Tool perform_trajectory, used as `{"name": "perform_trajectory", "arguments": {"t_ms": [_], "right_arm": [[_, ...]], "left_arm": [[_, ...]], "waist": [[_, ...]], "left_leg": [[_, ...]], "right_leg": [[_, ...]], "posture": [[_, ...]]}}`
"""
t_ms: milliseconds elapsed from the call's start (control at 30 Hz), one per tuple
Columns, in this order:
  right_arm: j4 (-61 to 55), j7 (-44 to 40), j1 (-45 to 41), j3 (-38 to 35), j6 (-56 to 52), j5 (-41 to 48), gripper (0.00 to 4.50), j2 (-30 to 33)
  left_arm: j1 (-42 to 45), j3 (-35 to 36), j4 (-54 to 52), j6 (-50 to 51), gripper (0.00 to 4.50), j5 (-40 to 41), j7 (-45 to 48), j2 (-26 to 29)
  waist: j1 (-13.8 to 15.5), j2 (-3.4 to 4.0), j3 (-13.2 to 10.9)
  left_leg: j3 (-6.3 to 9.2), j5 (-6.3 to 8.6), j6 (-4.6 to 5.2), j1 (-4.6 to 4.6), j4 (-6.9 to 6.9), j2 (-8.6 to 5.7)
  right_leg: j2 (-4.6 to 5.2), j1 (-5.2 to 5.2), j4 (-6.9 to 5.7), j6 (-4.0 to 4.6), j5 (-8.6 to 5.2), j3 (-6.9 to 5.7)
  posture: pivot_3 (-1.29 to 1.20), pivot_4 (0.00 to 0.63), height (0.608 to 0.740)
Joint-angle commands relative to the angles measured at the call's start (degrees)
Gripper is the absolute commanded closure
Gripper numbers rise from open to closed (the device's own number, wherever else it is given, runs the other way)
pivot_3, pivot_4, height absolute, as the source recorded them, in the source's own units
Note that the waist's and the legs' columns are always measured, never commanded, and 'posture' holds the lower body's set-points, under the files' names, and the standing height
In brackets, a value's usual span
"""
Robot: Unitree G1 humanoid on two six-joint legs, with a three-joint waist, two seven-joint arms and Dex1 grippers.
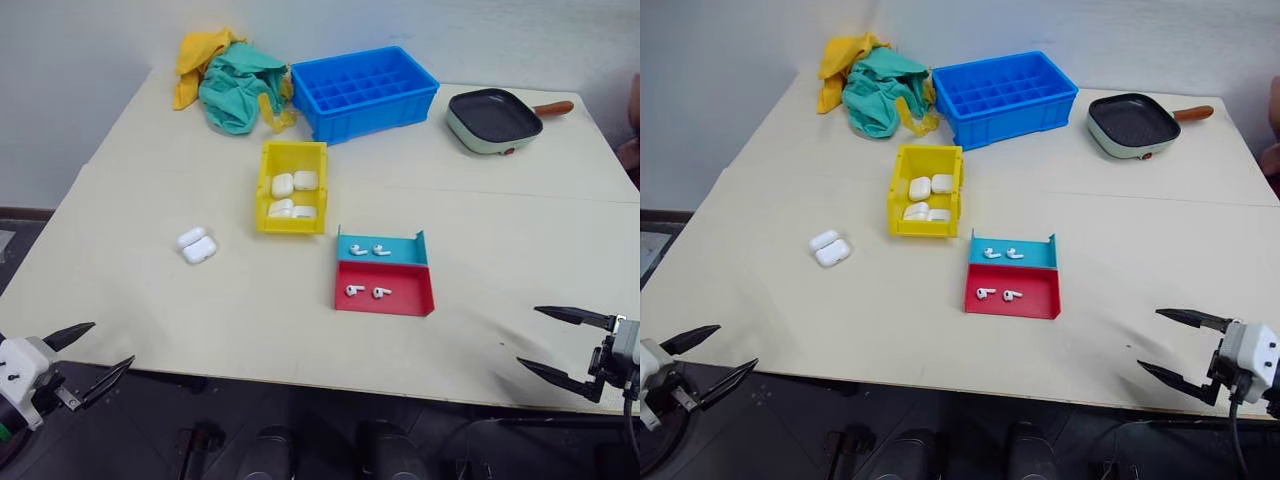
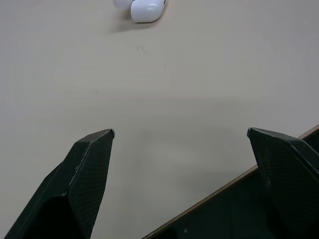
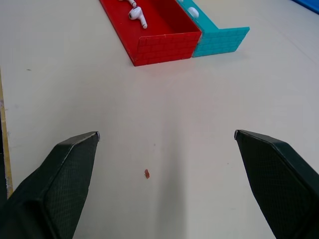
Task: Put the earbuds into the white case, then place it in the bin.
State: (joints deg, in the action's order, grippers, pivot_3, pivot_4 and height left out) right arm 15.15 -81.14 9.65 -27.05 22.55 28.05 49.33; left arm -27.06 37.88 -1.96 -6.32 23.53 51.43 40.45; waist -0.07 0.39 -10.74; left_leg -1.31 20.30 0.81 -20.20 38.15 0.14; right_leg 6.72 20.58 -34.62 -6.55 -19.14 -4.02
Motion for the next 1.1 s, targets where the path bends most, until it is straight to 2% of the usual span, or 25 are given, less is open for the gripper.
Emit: {"name": "perform_trajectory", "arguments": {"t_ms": [33,167,233,333,467,633,700,767,933,1000,1100], "right_arm": [[-0.39,0.41,-0.36,0.45,0.49,-0.07,0.04,-0.43],[-2.37,2.77,-2.07,1.68,-2.51,1.42,0.04,-2.13],[-6.46,3.71,-5.37,1.62,-3.39,7.08,0.04,-6.12],[-13.30,6.63,-8.65,4.05,-8.19,10.22,0.04,-9.53],[-17.34,5.11,-11.32,7.39,-7.22,12.21,0.04,-14.41],[-13.30,0.34,-15.42,7.46,-0.24,12.37,0.04,-18.64],[-11.20,0.11,-16.28,7.48,0.14,11.93,0.04,-18.87],[-8.95,-0.23,-16.99,7.68,0.19,11.61,0.04,-18.84],[-1.15,-2.65,-19.26,6.84,2.80,10.72,0.04,-18.09],[2.53,-4.47,-19.79,5.96,4.15,10.81,0.04,-17.33],[6.78,-6.97,-20.11,4.78,5.76,11.27,0.04,-16.37]], "left_arm": [[0.28,1.16,-2.03,-0.68,0.00,0.41,-0.83,-0.42],[1.24,2.76,-4.50,2.06,0.00,2.87,-3.12,-1.21],[2.12,5.17,-7.05,6.98,0.00,8.26,-5.92,-2.49],[0.85,9.10,-11.68,15.72,0.00,13.64,-13.24,-5.24],[-1.13,15.57,-14.64,30.00,0.00,16.44,-31.19,-10.20],[-4.36,19.02,-17.92,39.31,0.00,18.55,-38.83,-13.45],[-4.61,19.05,-21.47,42.43,0.00,21.00,-40.00,-13.59],[-4.14,18.60,-25.63,50.68,0.00,24.66,-45.16,-12.31],[5.77,16.57,-35.75,61.00,0.00,38.29,-64.96,-12.81],[13.52,12.45,-38.70,63.29,0.00,43.11,-77.39,-13.24],[25.21,5.48,-39.04,64.20,0.00,45.57,-91.86,-14.99]], "waist": [[-0.04,0.00,0.00],[-0.06,-0.01,0.00],[-0.32,-0.03,-0.01],[-1.17,-0.01,-0.02],[-1.38,-0.02,-0.01],[-1.26,-0.14,-0.02],[-0.64,-0.27,0.04],[0.07,-0.33,0.08],[0.10,-0.30,0.08],[-0.03,-0.23,0.10],[0.01,-0.18,0.11]], "left_leg": [[0.00,0.00,0.00,0.00,0.00,0.00],[0.00,-0.01,-0.01,0.00,0.03,0.01],[0.00,-0.02,-0.03,0.01,0.06,0.01],[0.00,-0.05,-0.09,0.02,0.08,0.10],[0.08,-0.06,-0.12,0.04,0.06,0.09],[0.08,-0.04,-0.06,0.02,0.12,0.01],[0.12,-0.03,-0.03,0.02,0.23,-0.03],[0.20,-0.02,-0.05,0.02,0.28,-0.02],[0.34,-0.05,-0.11,0.02,0.31,-0.02],[0.37,-0.07,-0.14,0.03,0.36,-0.02],[0.40,-0.08,-0.14,0.01,0.61,-0.06]], "right_leg": [[0.00,0.00,-0.01,0.00,0.00,0.00],[-0.01,0.00,-0.05,0.00,0.00,0.00],[-0.02,0.01,-0.11,0.00,0.00,0.00],[-0.06,0.02,-0.19,-0.01,0.00,0.02],[-0.08,0.01,-0.33,0.00,0.00,-0.03],[-0.05,-0.02,-0.45,-0.01,0.00,0.00],[0.01,-0.03,-0.36,-0.01,0.01,0.00],[0.02,-0.05,-0.36,0.02,-0.01,0.00],[0.05,-0.09,-0.43,0.11,-0.06,-0.01],[0.04,-0.12,-0.45,0.12,-0.06,-0.04],[-0.02,-0.15,-0.63,0.12,-0.06,-0.09]], "posture": [[0.00,0.150,0.740],[0.00,0.150,0.740],[0.00,0.150,0.740],[0.00,0.150,0.740],[0.00,0.150,0.740],[0.00,0.150,0.740],[0.00,0.150,0.740],[0.00,0.150,0.740],[0.00,0.150,0.740],[0.00,0.150,0.740],[0.00,0.150,0.740]]}}
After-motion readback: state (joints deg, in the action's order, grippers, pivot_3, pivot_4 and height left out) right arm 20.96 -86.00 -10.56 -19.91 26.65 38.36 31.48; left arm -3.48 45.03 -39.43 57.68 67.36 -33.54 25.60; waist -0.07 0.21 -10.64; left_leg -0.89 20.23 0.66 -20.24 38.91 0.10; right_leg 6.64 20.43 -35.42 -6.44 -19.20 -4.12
